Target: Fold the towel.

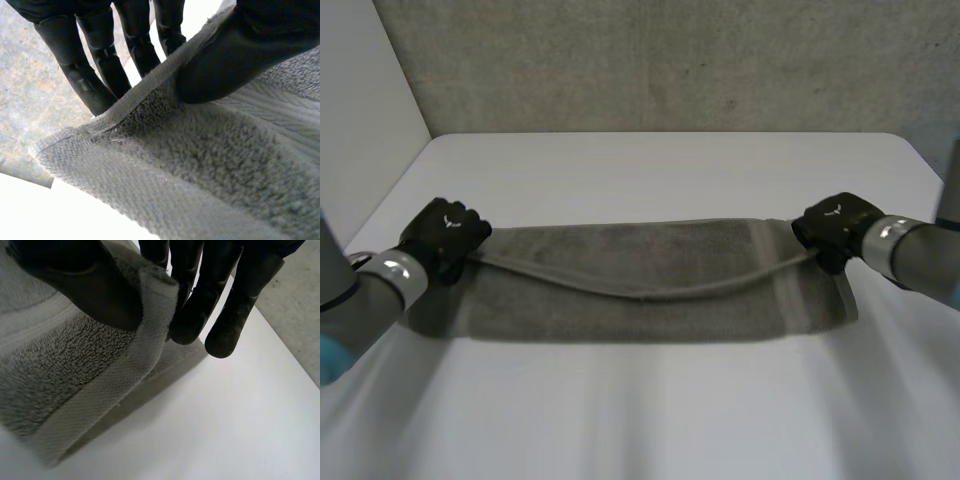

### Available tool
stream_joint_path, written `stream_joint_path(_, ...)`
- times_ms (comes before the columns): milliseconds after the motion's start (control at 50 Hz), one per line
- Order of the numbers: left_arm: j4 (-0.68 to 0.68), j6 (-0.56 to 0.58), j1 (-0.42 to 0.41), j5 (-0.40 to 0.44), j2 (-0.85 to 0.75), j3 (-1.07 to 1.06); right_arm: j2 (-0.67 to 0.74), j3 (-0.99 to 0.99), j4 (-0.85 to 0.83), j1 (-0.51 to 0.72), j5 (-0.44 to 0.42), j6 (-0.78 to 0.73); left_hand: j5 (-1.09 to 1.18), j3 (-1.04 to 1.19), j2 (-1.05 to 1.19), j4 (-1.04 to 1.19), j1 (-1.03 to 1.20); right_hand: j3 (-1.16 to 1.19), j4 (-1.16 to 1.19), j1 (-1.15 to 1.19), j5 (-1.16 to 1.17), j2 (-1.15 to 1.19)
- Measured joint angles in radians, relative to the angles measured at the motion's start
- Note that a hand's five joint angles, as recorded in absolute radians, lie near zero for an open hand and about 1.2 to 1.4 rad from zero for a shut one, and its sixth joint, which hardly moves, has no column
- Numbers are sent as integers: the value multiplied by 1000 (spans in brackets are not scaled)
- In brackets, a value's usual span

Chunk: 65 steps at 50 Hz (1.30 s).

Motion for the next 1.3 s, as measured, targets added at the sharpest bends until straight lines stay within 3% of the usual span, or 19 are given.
stream_joint_path(300,3,-6,-69,-111,-297,370,211,-186,-382,73,165,22,0,1,0,1,0,-1,0,-2,0,-2)
stream_joint_path(340,4,-4,-78,-116,-321,392,231,-200,-406,79,173,23,-3,-2,-2,-1,-7,-192,-195,-189,-197,-201)
stream_joint_path(420,6,0,-98,-124,-344,401,263,-215,-420,91,193,22,-681,-697,-681,-713,-662,-863,-865,-866,-923,-892)
stream_joint_path(460,8,2,-107,-132,-346,398,272,-216,-420,96,209,23,-1002,-1028,-999,-1043,-998,-1056,-1062,-1052,-1117,-1073)
stream_joint_path(500,11,5,-115,-142,-344,394,276,-215,-419,99,223,24,-1235,-1262,-1225,-1243,-1174,-1101,-1091,-1101,-1137,-1102)
stream_joint_path(640,15,1,-118,-198,-285,368,242,-162,-435,101,255,28,-1293,-1302,-1265,-1262,-1192,-1101,-1091,-1106,-1137,-1102)
stream_joint_path(760,17,-43,-103,-226,-159,281,81,-10,-452,93,249,26,-1294,-1302,-1265,-1262,-1192,-1101,-1091,-1111,-1137,-1102)
stream_joint_path(940,31,-247,-81,-127,95,20,-140,261,-379,83,214,27,-1294,-1302,-1265,-1262,-1192,-1101,-1091,-1114,-1137,-1102)
stream_joint_path(1060,53,-325,-59,-63,200,-111,-171,345,-335,64,185,30,-1294,-1302,-1265,-1262,-1192,-1101,-1091,-1110,-1135,-1102)
stream_joint_path(1300,92,-326,2,-56,265,-206,-131,392,-415,26,94,62,-1295,-1302,-1265,-1262,-1192,-1066,-1077,-1057,-1071,-1075)
